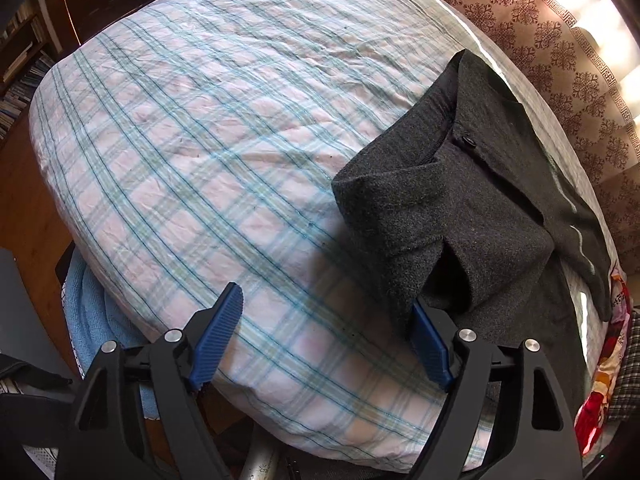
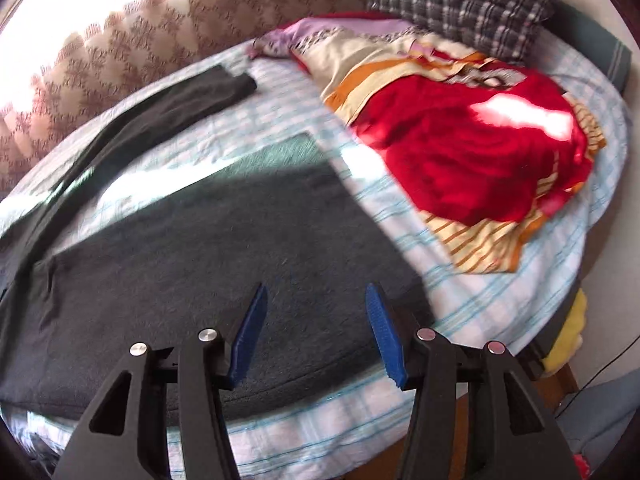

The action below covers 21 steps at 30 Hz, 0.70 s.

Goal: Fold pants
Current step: 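Open both grippers to release the folded trousers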

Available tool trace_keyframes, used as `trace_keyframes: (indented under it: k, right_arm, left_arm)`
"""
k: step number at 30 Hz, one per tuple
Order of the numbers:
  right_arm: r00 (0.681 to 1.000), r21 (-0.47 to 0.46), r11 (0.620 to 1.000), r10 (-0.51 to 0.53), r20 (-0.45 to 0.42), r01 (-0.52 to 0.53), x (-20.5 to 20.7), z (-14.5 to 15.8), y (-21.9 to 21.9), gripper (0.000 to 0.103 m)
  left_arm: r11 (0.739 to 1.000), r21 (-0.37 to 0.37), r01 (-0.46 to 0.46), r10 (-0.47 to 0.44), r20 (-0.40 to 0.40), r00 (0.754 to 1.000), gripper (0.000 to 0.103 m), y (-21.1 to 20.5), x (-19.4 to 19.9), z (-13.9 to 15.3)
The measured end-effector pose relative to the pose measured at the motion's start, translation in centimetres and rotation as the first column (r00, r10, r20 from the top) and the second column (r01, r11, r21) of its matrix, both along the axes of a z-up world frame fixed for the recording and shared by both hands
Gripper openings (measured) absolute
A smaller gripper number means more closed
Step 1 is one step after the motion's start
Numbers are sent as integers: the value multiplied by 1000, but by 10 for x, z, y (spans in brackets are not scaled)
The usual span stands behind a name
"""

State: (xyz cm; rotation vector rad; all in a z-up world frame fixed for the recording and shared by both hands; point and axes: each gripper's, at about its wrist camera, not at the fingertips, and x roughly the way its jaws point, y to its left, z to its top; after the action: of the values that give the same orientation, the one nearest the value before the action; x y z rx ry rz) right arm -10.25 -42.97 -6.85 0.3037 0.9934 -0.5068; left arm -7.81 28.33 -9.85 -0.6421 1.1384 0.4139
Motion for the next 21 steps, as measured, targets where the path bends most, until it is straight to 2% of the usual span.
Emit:
trace_keyframes:
  k: [2,5,8,11,13,14,15,17,18,21]
  right_arm:
    - [998,1,1000,-2,-57,2,2,-20,1,52]
    - [998,-30,999,12,-62,-14,2,-20,4,52]
    - [997,-21,1000,3,-72,-5,3,-16,4,52]
    - [997,-42,999,-7,-82,4,6,-13,5,52]
    - [995,-65,998,-1,-97,-6,5,-11,8,53]
    - [995,-72,997,2,-102,-9,5,-12,9,53]
    - [994,-77,997,5,-107,-13,6,-13,9,53]
    - [994,-75,997,-1,-107,-7,5,-12,9,53]
    - [994,-77,997,-7,-107,-1,5,-13,9,53]
    - [994,-104,995,-23,-104,12,10,-10,14,54]
  left_arm:
    - [1000,-17,-4,4,-5,1000,82,1,-1,-2]
    - [994,-108,-7,5,-12,1000,82,11,-3,-10]
    - [990,-136,25,-25,2,1000,83,15,-3,-10]
    - [991,-88,102,-103,-3,995,84,11,2,-3]
    - [987,-82,141,-141,1,990,84,16,2,0]
    - [990,-32,135,-136,-14,991,84,21,0,4]
    - [988,64,138,-136,-42,990,84,26,-2,10]
    - [965,233,120,-106,-73,992,83,38,-9,24]
    - [960,260,101,-91,-50,995,83,44,-11,31]
    - [969,221,113,-130,66,989,83,42,-4,50]
